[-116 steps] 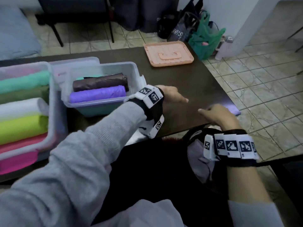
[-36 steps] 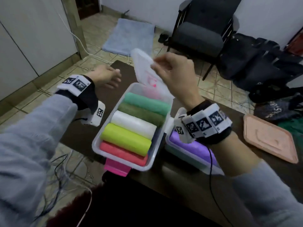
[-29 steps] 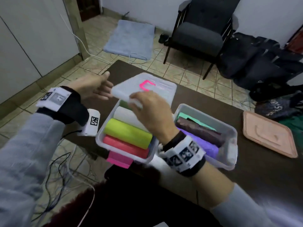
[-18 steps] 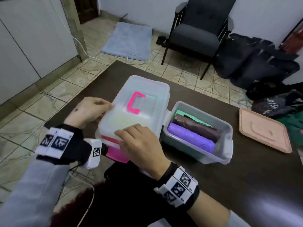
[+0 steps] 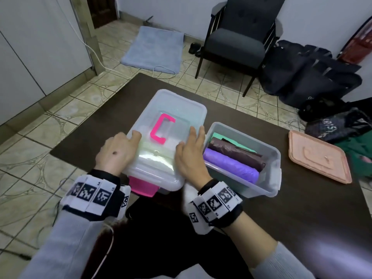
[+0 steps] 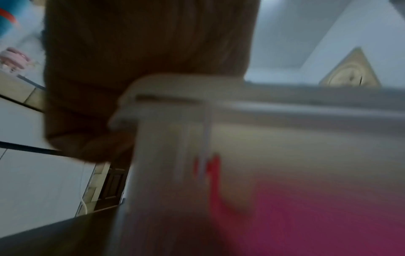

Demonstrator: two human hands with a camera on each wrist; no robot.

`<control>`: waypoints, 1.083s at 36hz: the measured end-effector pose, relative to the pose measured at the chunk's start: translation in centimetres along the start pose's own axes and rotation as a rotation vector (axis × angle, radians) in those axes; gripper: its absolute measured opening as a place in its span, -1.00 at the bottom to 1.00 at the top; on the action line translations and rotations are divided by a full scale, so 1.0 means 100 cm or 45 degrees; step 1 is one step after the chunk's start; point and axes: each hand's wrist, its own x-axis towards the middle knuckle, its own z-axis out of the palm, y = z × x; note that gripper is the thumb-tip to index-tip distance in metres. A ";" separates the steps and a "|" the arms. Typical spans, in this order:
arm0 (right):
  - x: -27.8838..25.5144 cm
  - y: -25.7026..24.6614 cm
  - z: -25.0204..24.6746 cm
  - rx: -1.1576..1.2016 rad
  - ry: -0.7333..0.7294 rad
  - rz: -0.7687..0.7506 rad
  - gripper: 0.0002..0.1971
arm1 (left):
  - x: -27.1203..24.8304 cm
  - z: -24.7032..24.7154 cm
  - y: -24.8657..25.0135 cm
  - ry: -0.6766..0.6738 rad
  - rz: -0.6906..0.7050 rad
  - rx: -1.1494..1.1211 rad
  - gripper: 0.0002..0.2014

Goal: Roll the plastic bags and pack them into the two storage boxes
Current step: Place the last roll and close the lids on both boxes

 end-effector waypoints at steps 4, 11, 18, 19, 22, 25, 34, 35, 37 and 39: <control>-0.001 0.001 0.003 0.191 -0.017 0.066 -0.39 | -0.006 0.015 -0.006 0.174 0.059 0.042 -0.46; 0.002 0.008 0.001 0.375 0.000 0.128 -0.35 | 0.005 0.016 -0.008 0.128 0.166 0.027 -0.60; 0.009 0.014 -0.011 0.338 0.072 0.223 -0.35 | 0.037 0.019 0.017 -0.022 0.339 0.002 -0.64; 0.010 0.016 -0.013 0.323 0.078 0.236 -0.34 | 0.044 0.019 0.022 -0.050 0.356 -0.001 -0.64; 0.013 0.026 -0.024 0.292 0.059 0.263 -0.29 | 0.064 0.020 0.040 -0.140 0.409 0.017 -0.63; 0.015 0.031 -0.040 0.294 0.012 0.250 -0.27 | 0.086 0.018 0.057 -0.211 0.453 0.043 -0.65; 0.069 0.027 -0.102 -0.270 0.044 0.337 -0.60 | 0.143 -0.003 0.078 -0.250 0.615 0.199 -0.70; 0.075 0.026 -0.104 -0.296 0.042 0.366 -0.59 | 0.148 -0.006 0.079 -0.246 0.635 0.214 -0.69; 0.086 0.025 -0.104 -0.301 0.062 0.417 -0.54 | 0.157 -0.009 0.081 -0.220 0.674 0.263 -0.66; 0.094 0.026 -0.100 -0.309 0.140 0.461 -0.47 | 0.162 -0.011 0.083 -0.200 0.695 0.307 -0.65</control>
